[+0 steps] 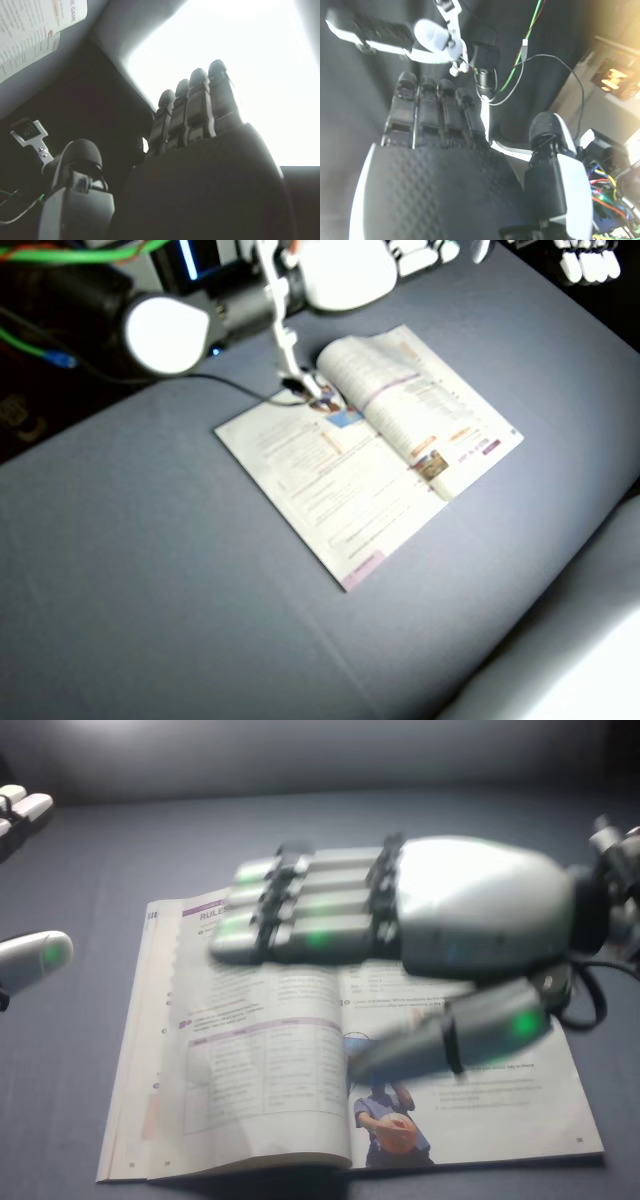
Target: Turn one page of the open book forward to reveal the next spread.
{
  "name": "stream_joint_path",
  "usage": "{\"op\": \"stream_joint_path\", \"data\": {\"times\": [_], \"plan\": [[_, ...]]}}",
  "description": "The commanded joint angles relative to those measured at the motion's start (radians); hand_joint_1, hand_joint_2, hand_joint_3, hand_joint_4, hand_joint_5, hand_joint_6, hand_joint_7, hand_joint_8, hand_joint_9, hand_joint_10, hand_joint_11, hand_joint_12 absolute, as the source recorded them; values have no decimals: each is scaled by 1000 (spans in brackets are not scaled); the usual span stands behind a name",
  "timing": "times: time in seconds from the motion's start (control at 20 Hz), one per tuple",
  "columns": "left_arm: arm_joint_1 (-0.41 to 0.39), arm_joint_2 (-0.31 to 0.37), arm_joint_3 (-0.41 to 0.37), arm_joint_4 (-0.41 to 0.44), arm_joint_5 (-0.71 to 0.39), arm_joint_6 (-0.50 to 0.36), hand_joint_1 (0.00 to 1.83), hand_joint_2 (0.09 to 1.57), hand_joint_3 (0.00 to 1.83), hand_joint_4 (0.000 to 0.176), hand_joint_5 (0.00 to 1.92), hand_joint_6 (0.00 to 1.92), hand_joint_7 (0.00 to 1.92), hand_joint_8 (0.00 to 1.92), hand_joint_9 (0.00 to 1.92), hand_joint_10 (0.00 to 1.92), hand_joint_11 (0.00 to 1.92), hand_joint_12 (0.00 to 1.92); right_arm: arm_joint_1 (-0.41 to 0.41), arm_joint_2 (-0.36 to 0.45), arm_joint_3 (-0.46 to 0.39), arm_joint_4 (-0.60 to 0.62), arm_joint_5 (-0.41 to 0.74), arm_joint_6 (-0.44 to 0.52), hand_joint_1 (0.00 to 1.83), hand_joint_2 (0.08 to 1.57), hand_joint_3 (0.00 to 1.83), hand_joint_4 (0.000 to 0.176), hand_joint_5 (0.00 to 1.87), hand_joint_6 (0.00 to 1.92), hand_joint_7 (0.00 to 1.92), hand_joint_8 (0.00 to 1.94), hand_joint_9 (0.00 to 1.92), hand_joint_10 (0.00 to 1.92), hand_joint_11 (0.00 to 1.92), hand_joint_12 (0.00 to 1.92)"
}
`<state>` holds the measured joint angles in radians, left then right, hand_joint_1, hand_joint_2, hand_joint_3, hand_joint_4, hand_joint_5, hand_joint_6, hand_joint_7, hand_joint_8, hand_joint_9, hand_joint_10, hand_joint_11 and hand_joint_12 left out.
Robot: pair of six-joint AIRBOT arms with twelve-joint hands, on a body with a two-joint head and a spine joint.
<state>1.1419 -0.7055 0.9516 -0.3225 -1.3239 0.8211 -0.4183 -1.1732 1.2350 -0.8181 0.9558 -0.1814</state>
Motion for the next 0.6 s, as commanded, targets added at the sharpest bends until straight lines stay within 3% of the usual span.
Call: {"op": "stream_joint_path", "data": {"times": [0.0,0.25,0.35,0.4,0.45,0.55], "plan": [[-1,2,-4,-24,-188,-6,0,1293,13,0,31,8,0,0,0,0,0,0,-7,19,-4,111,98,-1,0,1288,2,0,199,18,212,14,151,12,57,24],[6,-59,-11,-39,-357,-82,0,1285,5,0,53,12,27,8,0,0,0,0,-161,159,-17,503,180,-190,1,1283,0,0,123,0,72,0,74,1,96,50],[4,-66,-11,-28,-390,-96,0,1292,8,0,52,11,27,7,0,0,0,0,-231,194,-20,640,268,-220,9,1231,0,0,80,0,36,0,15,0,24,19],[0,-67,-11,-19,-402,-106,0,1315,18,0,47,7,30,8,0,0,0,0,-273,208,-22,708,324,-226,1,1245,0,0,119,4,119,8,86,10,61,38],[-11,-69,-9,-1,-403,-114,0,1337,7,0,56,0,36,0,4,0,1,0,-327,225,-27,793,405,-227,217,1290,10,0,96,1,81,2,35,4,7,5],[-21,-74,-7,11,-403,-114,0,1328,1,0,38,0,4,0,0,0,0,0,-374,242,-36,857,469,-227,209,1287,0,0,76,5,48,1,4,1,0,0]]}}
